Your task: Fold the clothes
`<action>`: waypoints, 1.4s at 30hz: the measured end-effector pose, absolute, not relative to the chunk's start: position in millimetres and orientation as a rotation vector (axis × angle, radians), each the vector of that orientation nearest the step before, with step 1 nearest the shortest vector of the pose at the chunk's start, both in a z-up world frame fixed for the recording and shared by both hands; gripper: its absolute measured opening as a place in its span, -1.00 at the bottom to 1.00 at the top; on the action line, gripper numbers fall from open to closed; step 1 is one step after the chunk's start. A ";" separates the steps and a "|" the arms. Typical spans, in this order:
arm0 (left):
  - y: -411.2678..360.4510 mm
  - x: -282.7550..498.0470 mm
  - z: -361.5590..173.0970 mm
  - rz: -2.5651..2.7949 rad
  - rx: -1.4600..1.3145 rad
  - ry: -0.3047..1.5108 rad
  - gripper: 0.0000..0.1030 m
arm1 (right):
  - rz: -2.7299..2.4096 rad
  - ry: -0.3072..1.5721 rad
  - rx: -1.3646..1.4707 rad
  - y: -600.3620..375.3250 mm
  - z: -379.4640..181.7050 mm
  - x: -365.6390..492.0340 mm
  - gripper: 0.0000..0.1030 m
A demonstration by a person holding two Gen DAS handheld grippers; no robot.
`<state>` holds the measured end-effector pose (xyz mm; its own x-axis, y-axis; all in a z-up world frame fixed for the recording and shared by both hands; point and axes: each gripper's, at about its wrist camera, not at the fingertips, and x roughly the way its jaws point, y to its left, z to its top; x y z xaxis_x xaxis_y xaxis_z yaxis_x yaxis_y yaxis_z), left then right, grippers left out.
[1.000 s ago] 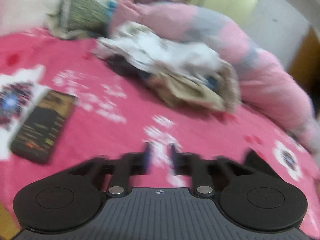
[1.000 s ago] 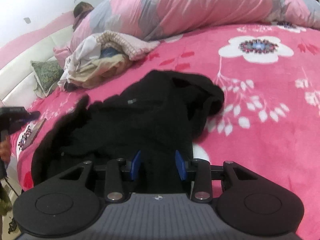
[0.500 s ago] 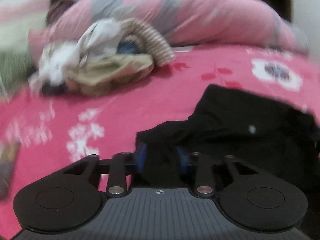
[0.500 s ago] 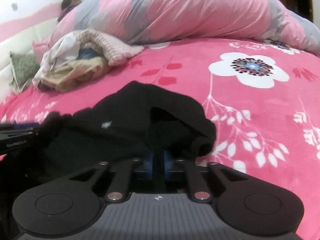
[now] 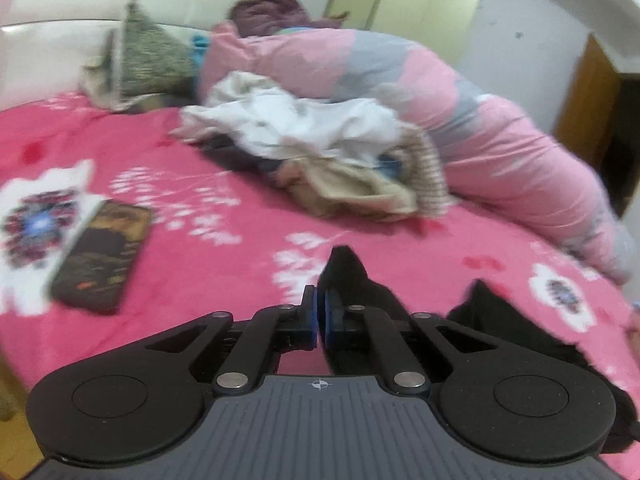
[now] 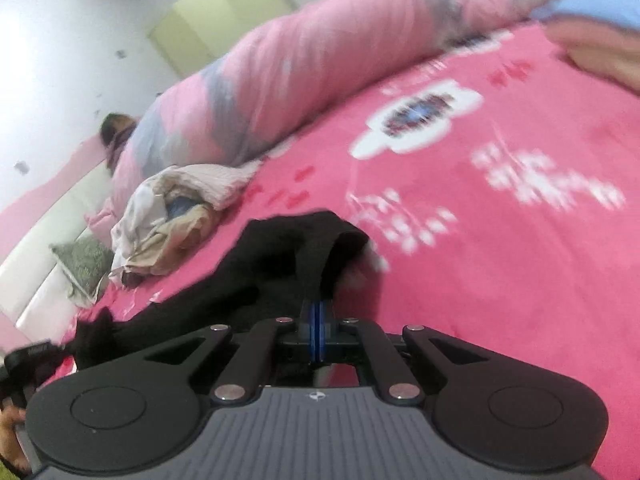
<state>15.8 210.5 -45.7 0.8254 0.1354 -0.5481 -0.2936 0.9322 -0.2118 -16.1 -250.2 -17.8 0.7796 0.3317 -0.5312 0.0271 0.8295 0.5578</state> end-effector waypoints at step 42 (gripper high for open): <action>187.1 48.9 -66.7 0.235 -0.054 0.776 -1.00 | 0.368 0.719 0.310 -178.8 -31.9 137.2 -0.90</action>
